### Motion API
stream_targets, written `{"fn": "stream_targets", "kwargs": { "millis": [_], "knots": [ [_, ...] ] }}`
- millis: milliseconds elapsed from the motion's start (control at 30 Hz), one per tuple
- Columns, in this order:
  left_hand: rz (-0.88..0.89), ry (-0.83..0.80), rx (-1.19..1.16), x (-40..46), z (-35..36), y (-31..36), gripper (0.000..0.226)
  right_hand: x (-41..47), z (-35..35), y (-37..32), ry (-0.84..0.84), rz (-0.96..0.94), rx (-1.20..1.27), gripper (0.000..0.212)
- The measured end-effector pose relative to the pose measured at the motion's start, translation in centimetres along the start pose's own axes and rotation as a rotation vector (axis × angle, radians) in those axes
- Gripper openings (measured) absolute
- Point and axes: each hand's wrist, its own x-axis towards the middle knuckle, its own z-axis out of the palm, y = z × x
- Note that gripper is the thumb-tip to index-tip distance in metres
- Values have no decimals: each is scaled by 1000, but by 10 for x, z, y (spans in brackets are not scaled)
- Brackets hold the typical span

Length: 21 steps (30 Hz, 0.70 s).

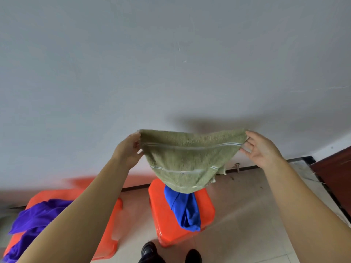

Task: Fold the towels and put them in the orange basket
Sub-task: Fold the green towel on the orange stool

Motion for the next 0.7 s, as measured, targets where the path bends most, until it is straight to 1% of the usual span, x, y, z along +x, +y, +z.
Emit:
{"fn": "stream_targets", "kwargs": {
  "millis": [100, 200, 267, 300, 367, 400, 467, 533, 567, 600, 700],
  "knots": [
    [26, -27, -39, -2, 2, 3, 16, 4, 0, 0, 6, -44, 46, 8],
    [-71, -9, 18, -2, 5, 3, 14, 5, 4, 0, 21, -55, 42, 5],
    [-130, 35, 61, -2, 5, 2, 14, 5, 6, -1, 44, -70, 10, 10],
    [-125, 67, 54, -3, 4, 0, 12, 6, 6, -1, 58, -76, -14, 13],
    [-43, 126, -13, -3, 1, -5, 10, 6, 6, -1, 102, -90, -88, 14],
    [15, 144, -50, -3, 2, -7, 12, 7, 6, -1, 139, -106, -132, 11],
    [131, 164, -91, -5, 4, -10, 20, 7, 6, 2, 214, -169, -219, 4],
    [225, 154, -119, -9, 8, -10, 28, 6, 9, 3, 250, -239, -242, 6],
    [264, 138, -143, -11, 11, -10, 29, 5, 11, 3, 248, -252, -213, 6],
    [297, 115, -170, -12, 12, -8, 29, 4, 14, 3, 233, -253, -156, 10],
    [359, 36, -218, -10, 17, -1, 27, 6, 21, 0, 165, -226, 54, 17]
  ]
}}
